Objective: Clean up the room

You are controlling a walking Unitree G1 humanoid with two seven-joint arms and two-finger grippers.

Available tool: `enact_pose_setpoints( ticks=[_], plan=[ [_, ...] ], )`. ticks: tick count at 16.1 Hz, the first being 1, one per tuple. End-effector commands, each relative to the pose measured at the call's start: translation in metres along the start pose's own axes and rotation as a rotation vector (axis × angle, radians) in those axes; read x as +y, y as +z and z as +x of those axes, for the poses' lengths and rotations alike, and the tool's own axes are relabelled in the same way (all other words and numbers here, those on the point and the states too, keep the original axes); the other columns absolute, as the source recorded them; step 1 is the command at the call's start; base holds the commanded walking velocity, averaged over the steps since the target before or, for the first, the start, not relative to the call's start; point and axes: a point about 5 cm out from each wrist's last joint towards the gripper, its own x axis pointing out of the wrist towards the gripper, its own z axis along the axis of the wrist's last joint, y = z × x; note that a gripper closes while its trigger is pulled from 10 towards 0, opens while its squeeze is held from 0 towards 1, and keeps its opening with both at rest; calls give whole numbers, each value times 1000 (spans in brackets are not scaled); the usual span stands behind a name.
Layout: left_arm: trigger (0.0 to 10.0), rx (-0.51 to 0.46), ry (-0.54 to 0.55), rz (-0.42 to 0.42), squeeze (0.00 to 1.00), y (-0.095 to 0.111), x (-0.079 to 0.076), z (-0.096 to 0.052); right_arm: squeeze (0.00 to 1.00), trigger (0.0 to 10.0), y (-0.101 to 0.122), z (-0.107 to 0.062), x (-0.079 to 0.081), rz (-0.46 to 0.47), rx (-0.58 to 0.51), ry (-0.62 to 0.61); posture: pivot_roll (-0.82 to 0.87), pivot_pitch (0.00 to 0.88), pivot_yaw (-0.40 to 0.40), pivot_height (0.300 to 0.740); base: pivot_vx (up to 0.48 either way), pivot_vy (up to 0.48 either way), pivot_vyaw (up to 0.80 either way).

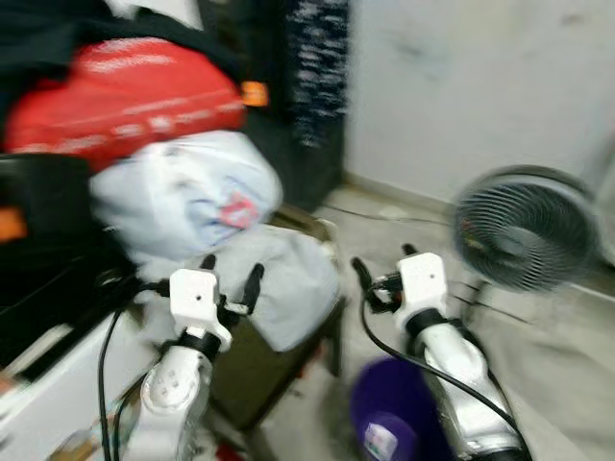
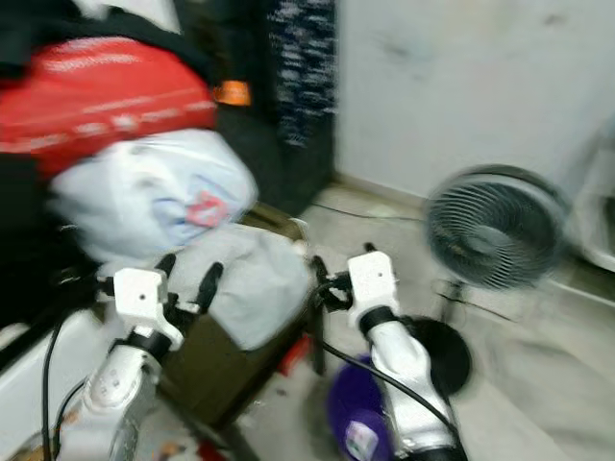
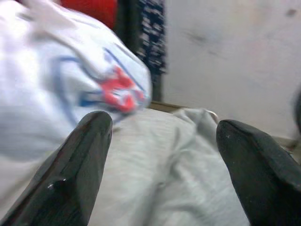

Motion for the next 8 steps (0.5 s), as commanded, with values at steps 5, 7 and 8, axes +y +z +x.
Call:
enact_pose_setpoints(
  ticks=[5, 7, 8],
  plan=[
    [10000, 5, 36, 18, 0, 4, 8, -14, 0, 10000, 9, -18, -12, -38, -22, -25, -159, 0, 55, 740, 0, 0, 794],
    [10000, 8, 42, 25, 0, 5, 8, -15, 0, 10000, 7, -23, -15, -46, -9, -26, -160, 0, 56, 740, 0, 0, 794],
    [10000, 8, 36, 25, 0, 5, 7, -15, 0, 10000, 6, -23, -15, -47, -4, -26, -161, 0, 58, 740, 0, 0, 794]
  ],
)
